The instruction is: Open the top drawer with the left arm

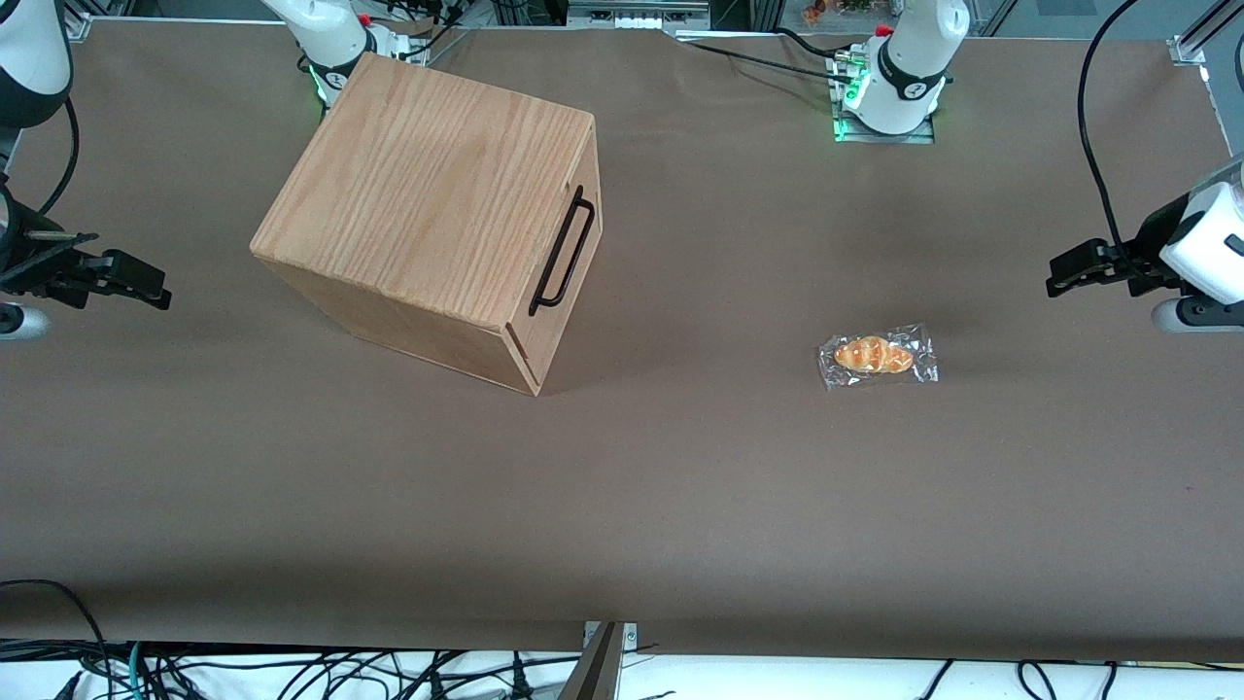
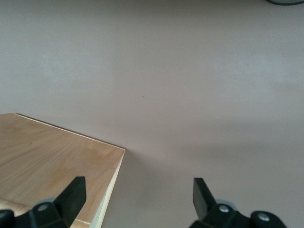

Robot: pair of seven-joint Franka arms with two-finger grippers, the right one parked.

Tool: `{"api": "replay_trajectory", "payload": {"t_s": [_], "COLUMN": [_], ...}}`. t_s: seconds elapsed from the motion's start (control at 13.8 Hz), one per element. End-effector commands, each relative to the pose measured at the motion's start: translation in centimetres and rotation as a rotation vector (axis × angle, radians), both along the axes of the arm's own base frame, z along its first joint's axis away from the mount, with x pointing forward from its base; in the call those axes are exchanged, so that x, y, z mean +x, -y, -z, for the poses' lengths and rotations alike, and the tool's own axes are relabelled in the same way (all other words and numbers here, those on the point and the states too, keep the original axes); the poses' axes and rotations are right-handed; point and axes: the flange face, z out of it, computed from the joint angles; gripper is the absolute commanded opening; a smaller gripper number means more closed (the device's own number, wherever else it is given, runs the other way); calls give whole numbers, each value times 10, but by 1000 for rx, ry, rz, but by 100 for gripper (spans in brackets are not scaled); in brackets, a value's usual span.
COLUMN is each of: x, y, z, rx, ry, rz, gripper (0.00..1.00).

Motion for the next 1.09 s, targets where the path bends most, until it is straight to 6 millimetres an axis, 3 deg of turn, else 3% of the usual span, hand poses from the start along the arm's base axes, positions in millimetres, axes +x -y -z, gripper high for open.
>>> {"api": "replay_trajectory", "payload": {"t_s": [0.0,1.02], "x": [4,11], "y": [-3,-1], "z": [-6,-5], "rx": [19,11], "ry": [18,17], "rz": [12,13], "gripper": [100,100]}}
